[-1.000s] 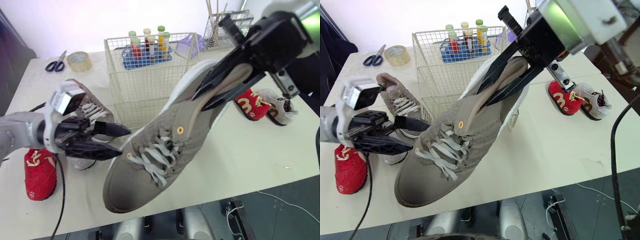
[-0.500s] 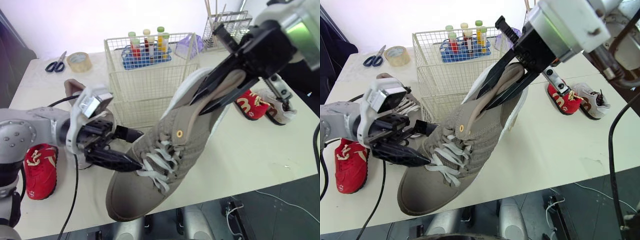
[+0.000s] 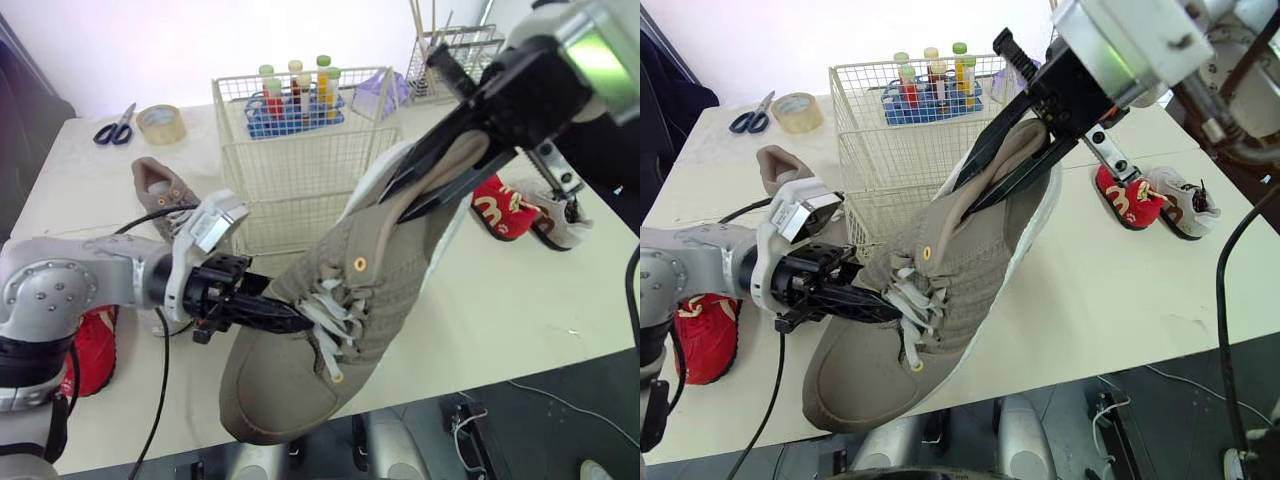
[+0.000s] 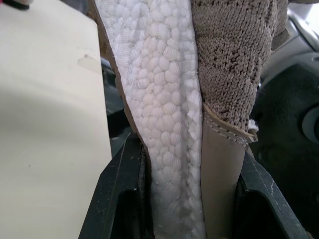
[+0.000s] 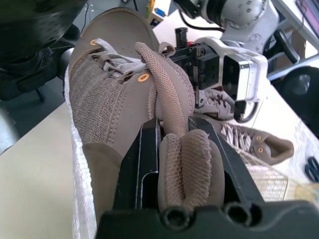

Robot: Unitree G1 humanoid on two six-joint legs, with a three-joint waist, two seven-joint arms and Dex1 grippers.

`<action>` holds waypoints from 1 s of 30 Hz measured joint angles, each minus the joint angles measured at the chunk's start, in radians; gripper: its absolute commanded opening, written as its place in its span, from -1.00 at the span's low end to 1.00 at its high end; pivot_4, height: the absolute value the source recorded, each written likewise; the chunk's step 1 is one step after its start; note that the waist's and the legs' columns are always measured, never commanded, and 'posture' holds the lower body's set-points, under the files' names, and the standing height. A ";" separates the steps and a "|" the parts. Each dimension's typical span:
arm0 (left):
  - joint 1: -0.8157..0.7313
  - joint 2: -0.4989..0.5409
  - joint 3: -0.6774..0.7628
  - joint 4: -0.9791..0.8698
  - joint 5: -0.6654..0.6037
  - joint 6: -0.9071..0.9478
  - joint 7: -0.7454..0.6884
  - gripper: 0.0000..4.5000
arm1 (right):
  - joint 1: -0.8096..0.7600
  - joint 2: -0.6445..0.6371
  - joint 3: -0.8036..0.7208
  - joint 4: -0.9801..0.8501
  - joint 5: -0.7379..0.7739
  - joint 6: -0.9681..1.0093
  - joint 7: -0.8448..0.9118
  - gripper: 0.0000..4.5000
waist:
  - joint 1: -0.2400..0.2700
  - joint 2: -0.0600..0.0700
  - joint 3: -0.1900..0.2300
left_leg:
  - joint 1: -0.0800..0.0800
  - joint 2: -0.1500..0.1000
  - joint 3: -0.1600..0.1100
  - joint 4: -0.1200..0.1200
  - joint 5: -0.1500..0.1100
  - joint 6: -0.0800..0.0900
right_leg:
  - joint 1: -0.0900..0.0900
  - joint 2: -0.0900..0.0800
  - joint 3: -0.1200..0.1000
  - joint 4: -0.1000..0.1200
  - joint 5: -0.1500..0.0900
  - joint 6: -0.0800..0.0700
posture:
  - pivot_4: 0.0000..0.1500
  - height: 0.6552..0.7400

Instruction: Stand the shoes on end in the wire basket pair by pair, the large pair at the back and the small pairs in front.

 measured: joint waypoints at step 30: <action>0.221 -0.245 0.070 -0.246 -0.061 -0.407 0.467 -0.44 | 0.891 0.279 -1.072 -0.168 0.437 1.231 -0.744 0.60 | 0.029 0.000 -0.005 | 0.000 0.003 0.003 0.008 -0.001 0.003 | 0.008 0.002 0.000 -0.005 0.004 -0.004 | 1.00 1.00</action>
